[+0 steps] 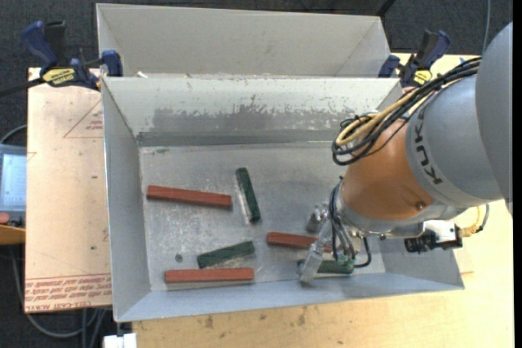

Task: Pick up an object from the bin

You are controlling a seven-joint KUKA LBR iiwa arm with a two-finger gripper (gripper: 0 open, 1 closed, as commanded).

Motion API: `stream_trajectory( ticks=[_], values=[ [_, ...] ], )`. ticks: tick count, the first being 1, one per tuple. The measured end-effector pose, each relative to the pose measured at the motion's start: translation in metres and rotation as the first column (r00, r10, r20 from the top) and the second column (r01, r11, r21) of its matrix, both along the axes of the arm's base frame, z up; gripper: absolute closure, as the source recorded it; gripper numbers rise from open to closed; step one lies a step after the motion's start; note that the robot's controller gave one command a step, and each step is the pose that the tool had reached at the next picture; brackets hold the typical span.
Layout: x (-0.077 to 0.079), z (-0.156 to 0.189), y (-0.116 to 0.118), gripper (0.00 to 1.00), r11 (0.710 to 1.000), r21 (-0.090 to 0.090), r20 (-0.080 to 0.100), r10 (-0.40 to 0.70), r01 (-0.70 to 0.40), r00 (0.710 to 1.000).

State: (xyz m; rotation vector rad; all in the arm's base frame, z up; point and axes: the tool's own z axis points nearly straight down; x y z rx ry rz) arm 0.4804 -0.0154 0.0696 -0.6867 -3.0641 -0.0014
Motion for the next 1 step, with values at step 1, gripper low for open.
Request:
stream_trajectory(
  ticks=[1],
  values=[
    [0.0016,0.0023,0.0000,1.00,1.000,0.000,0.005,0.001,-0.001,1.000]
  ],
)
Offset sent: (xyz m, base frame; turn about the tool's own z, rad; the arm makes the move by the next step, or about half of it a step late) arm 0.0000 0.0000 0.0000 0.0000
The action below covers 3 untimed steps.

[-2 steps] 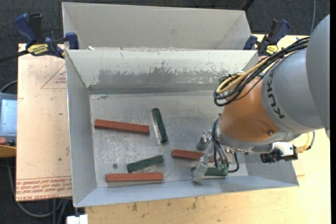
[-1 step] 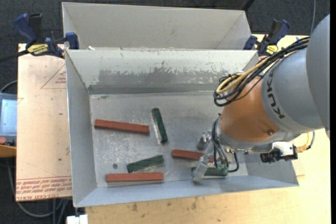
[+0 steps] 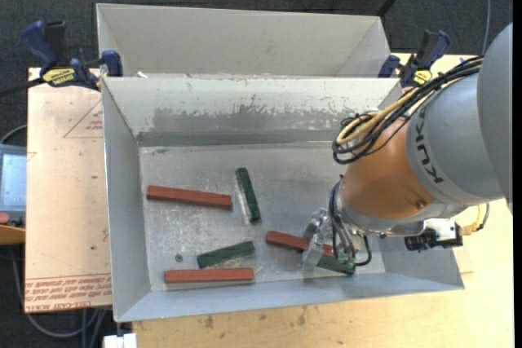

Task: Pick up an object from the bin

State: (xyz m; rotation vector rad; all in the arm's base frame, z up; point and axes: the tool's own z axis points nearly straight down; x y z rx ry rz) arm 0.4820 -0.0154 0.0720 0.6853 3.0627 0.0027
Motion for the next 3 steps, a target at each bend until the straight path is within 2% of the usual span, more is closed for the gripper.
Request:
stream_trajectory(
  ticks=[3],
  values=[
    [0.003,0.017,0.001,1.00,1.000,0.000,-0.002,0.006,-0.006,1.000]
  ],
)
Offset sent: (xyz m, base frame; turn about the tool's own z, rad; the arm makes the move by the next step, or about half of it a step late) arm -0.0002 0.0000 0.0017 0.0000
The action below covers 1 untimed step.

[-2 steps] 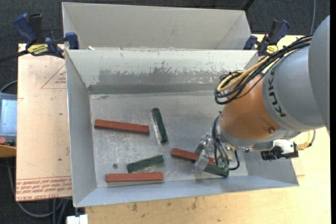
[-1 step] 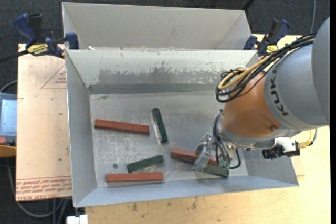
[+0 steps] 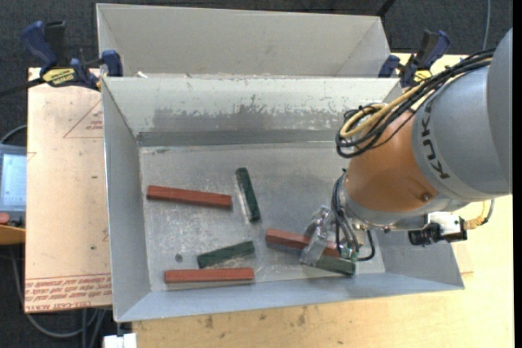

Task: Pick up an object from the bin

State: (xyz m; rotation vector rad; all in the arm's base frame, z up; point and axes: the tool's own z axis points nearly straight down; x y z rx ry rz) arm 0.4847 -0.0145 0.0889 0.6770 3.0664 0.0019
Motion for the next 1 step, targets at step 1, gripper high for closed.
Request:
stream_trajectory(
  ticks=[1],
  values=[
    [0.0014,0.1047,0.0001,1.00,1.000,-0.001,0.006,0.003,-0.003,1.000]
  ],
)
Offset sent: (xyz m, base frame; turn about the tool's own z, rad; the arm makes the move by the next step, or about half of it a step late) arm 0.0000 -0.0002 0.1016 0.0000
